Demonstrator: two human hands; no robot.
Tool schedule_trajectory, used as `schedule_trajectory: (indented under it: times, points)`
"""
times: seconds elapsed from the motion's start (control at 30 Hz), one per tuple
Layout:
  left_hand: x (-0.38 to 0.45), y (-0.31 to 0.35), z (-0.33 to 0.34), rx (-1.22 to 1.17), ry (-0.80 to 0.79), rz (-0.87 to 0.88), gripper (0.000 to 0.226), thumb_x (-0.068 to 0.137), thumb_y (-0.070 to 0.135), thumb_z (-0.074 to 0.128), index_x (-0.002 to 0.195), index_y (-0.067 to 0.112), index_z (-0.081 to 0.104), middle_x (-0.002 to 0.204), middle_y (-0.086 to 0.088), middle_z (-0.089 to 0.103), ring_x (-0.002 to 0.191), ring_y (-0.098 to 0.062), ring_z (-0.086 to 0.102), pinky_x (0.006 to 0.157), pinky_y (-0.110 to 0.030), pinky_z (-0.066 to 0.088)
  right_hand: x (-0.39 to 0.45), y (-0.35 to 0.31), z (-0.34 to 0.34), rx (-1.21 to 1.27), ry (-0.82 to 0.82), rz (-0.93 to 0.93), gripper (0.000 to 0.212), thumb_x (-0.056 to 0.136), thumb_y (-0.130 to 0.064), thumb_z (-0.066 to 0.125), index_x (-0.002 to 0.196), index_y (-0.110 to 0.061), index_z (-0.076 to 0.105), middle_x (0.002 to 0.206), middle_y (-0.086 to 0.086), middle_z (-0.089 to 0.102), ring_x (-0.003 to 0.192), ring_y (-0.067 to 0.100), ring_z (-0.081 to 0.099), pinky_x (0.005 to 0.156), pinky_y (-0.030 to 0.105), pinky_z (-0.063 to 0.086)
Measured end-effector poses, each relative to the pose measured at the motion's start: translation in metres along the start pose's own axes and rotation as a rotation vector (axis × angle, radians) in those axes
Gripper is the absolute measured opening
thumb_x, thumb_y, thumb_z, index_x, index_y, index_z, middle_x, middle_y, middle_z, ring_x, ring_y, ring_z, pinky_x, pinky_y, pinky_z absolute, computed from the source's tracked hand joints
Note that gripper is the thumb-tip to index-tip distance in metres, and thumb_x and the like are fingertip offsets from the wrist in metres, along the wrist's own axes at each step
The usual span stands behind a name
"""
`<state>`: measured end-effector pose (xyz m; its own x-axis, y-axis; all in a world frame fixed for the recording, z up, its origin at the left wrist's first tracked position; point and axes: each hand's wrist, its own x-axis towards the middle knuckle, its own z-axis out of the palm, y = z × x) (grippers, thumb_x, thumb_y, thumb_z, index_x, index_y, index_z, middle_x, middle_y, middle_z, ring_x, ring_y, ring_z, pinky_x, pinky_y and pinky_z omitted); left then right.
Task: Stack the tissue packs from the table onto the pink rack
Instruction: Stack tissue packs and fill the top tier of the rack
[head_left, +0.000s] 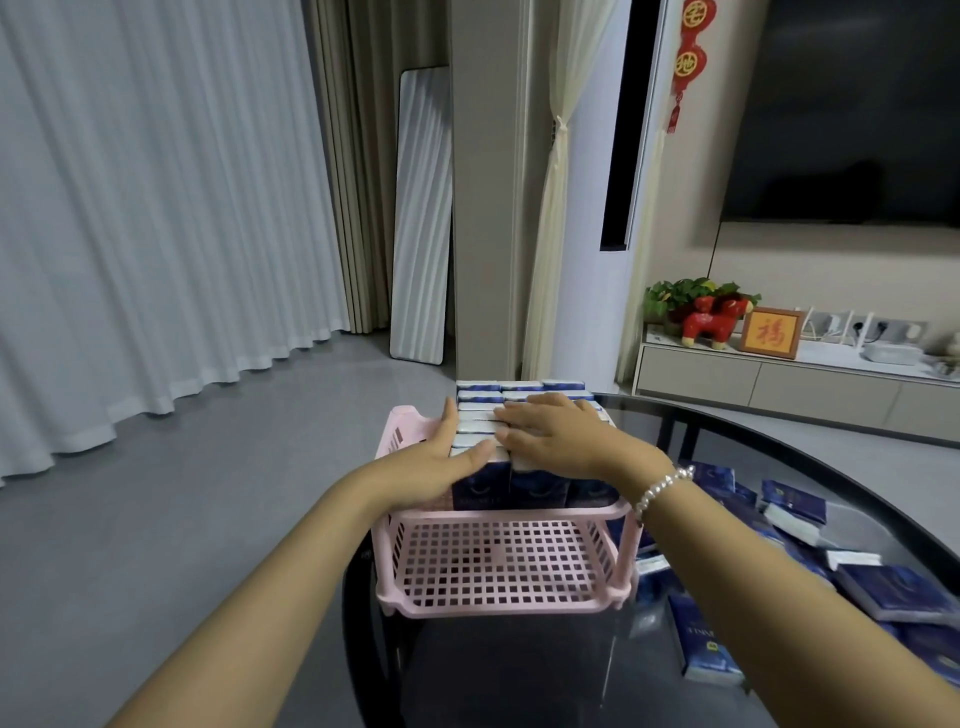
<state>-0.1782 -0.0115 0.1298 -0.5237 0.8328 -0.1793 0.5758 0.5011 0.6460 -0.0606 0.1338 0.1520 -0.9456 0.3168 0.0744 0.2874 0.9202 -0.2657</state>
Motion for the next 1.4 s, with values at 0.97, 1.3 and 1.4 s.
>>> schedule_trajectory:
  times: [0.97,1.3,1.4]
  points:
    - [-0.052,0.075,0.171,0.042,0.551,0.522,0.046,0.085,0.039,0.031,0.104,0.021,0.069,0.104,0.005,0.063,0.099,-0.013,0.053,0.086,-0.022,0.026,-0.192,0.080,0.064,0.245,0.711,0.234,0.023,0.089,-0.010,0.056,0.103,-0.021,0.070,0.096,-0.011,0.068,0.093,0.012,0.055,0.076,0.027,0.047]
    - [-0.011,0.068,0.276,-0.216,0.221,0.108,0.043,0.096,0.032,0.048,0.137,0.017,0.047,0.134,-0.004,0.050,0.118,-0.018,0.054,0.101,-0.034,0.043,-0.234,0.126,0.126,0.483,0.441,0.473,0.031,0.094,-0.019,0.051,0.125,-0.021,0.058,0.112,-0.008,0.060,0.085,-0.002,0.054,0.067,0.000,0.039]
    - [-0.006,0.059,0.286,-0.259,0.197,0.066,0.049,0.097,0.030,0.049,0.143,0.016,0.040,0.134,-0.006,0.051,0.121,-0.016,0.051,0.103,-0.030,0.040,-0.230,0.129,0.142,0.489,0.380,0.468,0.038,0.097,-0.020,0.046,0.135,-0.017,0.049,0.127,-0.007,0.051,0.093,-0.001,0.051,0.073,0.000,0.035]
